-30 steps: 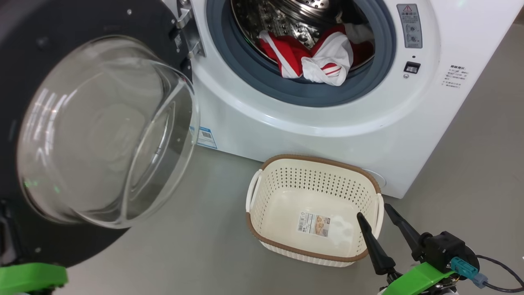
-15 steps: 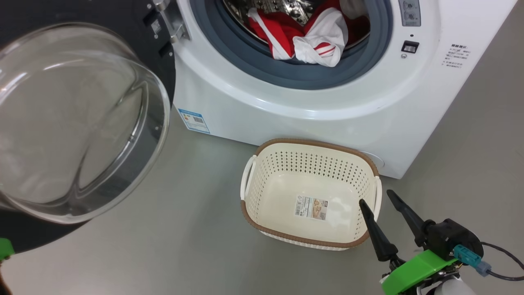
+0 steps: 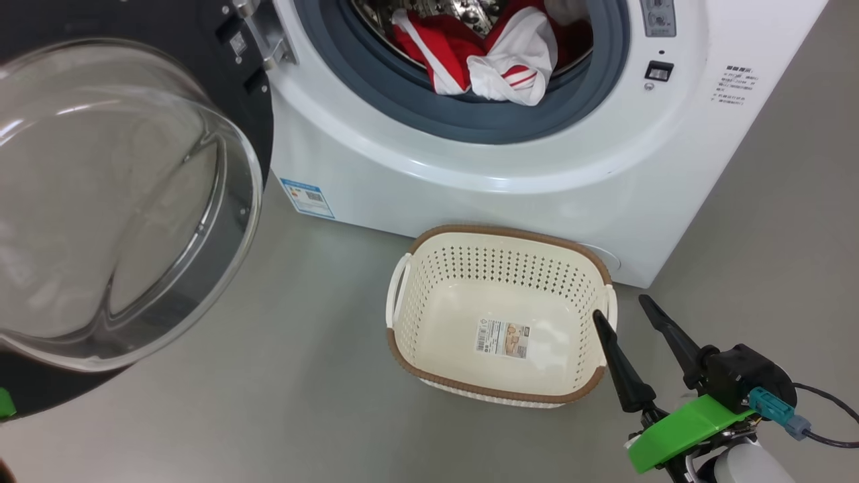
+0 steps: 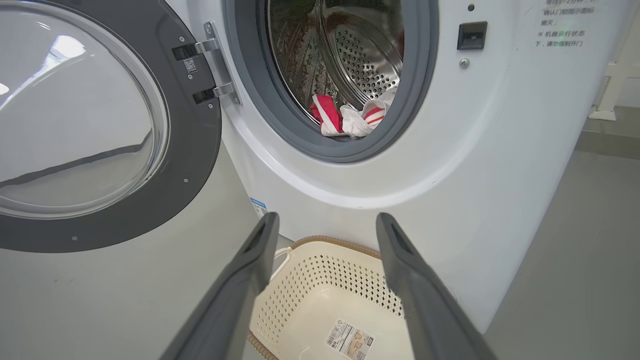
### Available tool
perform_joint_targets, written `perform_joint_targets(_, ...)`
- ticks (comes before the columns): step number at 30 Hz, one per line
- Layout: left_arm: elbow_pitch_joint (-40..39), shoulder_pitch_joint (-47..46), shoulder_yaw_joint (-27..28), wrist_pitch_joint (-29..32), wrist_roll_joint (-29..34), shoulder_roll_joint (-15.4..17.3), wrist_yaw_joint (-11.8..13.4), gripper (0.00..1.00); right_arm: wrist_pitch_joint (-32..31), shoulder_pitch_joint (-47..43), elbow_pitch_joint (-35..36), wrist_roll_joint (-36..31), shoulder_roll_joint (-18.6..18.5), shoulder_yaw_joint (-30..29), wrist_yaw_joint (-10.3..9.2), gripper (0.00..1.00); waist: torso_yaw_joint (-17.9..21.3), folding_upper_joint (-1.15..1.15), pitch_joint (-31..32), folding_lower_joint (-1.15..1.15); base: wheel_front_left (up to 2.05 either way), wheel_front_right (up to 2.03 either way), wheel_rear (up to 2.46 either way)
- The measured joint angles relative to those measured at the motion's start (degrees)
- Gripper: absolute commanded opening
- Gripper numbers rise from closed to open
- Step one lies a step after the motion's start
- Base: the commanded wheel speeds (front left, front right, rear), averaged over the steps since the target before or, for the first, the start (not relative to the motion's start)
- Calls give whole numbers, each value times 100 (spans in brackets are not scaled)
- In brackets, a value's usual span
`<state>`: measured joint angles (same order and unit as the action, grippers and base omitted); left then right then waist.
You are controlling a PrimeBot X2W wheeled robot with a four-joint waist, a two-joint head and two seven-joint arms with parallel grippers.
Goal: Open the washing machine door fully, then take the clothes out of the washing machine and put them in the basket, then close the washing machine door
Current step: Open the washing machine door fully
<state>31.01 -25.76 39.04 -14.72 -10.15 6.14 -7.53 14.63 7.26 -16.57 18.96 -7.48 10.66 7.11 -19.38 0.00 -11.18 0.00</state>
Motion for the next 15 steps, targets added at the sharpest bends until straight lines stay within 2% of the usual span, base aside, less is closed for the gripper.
perform_joint_targets(5, -82, 268, -264, 0, -166, -19, 0, 0, 0, -4, -13, 1, 31, -34, 1, 100, 3, 0, 140, 0, 0, 0, 0)
perform_joint_targets(6, -127, 391, -350, 0, -190, -37, 0, 8, 0, -5, -14, 1, 36, -35, 1, 100, 5, 0, 169, 0, 0, 0, 0)
perform_joint_targets(8, -243, 633, -527, 0, -234, -94, 0, 11, 0, -12, -21, 1, 48, -43, 0, 100, 9, 0, 232, 0, 0, 0, 0)
perform_joint_targets(11, -552, 1074, -812, 0, -380, -229, -1, 24, 0, -53, -20, 7, 82, -71, 1, 100, 30, 0, 359, 0, 0, 0, 0)
perform_joint_targets(12, -614, 1161, -872, 0, -426, -244, 0, 31, 0, -88, -18, 12, 90, -86, 1, 100, 37, 0, 386, 0, 0, 0, 0)
perform_joint_targets(13, -678, 1240, -951, 0, -477, -253, 0, 31, 0, -132, -16, 18, 100, -99, 0, 100, 44, 0, 411, 0, 0, 0, 0)
perform_joint_targets(14, -766, 1324, -1040, 0, -481, -259, -1, 43, 0, -160, -18, 20, 107, -108, 1, 100, 52, 0, 433, 0, 0, 0, 0)
perform_joint_targets(15, -865, 1409, -1133, 0, -480, -279, -1, 47, 0, -182, -11, 20, 116, -124, 1, 100, 60, 0, 453, 0, 0, 0, 0)
